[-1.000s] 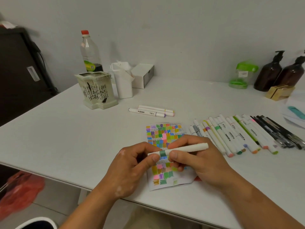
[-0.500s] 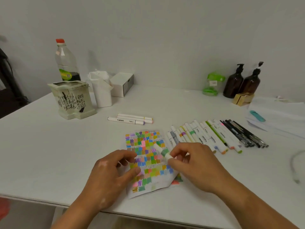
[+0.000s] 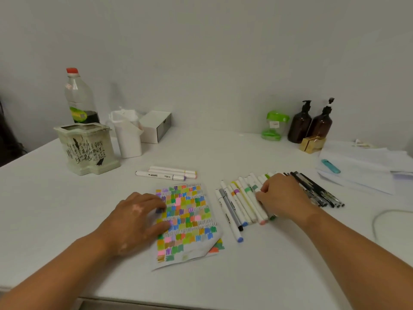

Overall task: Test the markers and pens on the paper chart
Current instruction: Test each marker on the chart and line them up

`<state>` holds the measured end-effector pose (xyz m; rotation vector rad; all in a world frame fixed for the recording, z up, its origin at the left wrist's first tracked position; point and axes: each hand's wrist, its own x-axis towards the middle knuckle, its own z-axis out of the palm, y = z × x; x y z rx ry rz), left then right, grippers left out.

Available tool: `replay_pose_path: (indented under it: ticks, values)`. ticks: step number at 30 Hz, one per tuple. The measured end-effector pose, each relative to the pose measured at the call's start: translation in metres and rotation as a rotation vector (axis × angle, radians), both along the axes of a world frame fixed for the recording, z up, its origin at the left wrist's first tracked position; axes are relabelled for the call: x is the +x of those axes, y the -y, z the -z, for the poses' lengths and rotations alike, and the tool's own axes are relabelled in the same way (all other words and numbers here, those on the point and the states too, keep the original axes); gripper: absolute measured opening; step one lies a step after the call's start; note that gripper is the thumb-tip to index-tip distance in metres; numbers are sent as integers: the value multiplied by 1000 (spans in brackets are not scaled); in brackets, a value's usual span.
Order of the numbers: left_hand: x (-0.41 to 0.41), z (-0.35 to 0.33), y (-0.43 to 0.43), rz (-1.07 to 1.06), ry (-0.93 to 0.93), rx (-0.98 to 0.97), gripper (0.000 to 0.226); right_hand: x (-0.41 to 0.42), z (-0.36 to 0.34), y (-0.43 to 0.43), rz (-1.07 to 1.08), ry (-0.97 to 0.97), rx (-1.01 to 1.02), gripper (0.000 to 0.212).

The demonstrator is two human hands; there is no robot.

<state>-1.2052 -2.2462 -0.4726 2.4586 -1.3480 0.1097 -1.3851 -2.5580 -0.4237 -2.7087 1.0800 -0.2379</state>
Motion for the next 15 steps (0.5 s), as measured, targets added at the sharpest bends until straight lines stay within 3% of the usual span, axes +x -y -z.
replay_pose_path:
  ticks: [4, 8, 11, 15]
  values:
    - [22, 0, -11, 22, 4, 8, 68, 12, -6, -2, 32, -53, -83, 29]
    - [28, 7, -13, 25, -35, -41, 68, 45, -16, -22, -148, 116, -84, 14]
    - [30, 10, -12, 13, -54, -54, 71, 85, -12, -42, -375, 153, -31, 19]
    - [33, 14, -14, 4, -69, -63, 76, 142, 0, -53, -464, 101, -12, 29]
